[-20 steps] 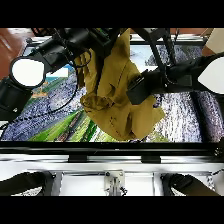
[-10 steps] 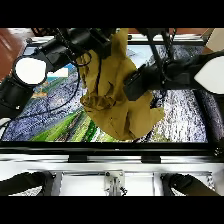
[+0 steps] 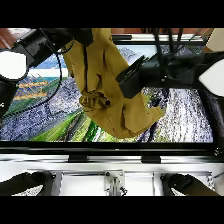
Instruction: Fold the shirts.
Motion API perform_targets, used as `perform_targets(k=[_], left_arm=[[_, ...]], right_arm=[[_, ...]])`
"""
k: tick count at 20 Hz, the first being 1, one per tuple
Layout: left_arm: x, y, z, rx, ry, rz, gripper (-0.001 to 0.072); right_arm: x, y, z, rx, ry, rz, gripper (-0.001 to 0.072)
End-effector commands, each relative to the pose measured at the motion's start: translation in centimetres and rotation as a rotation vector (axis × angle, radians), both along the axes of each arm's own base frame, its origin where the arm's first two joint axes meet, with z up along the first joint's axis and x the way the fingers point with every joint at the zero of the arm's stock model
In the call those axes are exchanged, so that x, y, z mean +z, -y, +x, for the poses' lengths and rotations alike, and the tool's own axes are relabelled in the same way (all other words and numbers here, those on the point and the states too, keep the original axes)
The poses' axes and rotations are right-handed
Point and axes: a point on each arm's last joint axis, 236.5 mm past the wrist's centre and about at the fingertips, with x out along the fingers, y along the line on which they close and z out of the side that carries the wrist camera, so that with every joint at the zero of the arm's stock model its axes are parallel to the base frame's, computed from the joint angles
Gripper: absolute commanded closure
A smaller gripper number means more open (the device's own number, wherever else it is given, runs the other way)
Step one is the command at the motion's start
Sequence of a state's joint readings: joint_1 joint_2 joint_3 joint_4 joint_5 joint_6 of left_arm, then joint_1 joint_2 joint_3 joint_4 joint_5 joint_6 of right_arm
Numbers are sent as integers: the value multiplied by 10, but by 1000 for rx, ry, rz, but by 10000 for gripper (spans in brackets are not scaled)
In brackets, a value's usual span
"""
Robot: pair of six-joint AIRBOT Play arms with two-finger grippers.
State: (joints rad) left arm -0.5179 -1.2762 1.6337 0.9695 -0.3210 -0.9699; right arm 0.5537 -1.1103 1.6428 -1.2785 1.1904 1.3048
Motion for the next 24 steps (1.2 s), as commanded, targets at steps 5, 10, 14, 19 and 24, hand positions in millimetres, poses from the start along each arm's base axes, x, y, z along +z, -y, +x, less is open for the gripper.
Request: perform_targets(k=[5, 10, 14, 19, 24], left_arm=[[4, 1, -4, -10, -28, -46, 662], [-1, -3, -2, -9, -43, -30, 159], [5, -12, -3, 0, -39, -28, 159], [53, -35, -28, 29, 60, -96, 159], [89, -53, -52, 42, 133, -148, 160]], right_arm=[[-6, -12, 18, 7, 24, 13, 655], [27, -13, 31, -2, 173, 68, 661], [50, -11, 37, -30, 249, 118, 663], [56, 1, 52, -107, 287, 114, 663], [73, 3, 60, -150, 330, 170, 663]])
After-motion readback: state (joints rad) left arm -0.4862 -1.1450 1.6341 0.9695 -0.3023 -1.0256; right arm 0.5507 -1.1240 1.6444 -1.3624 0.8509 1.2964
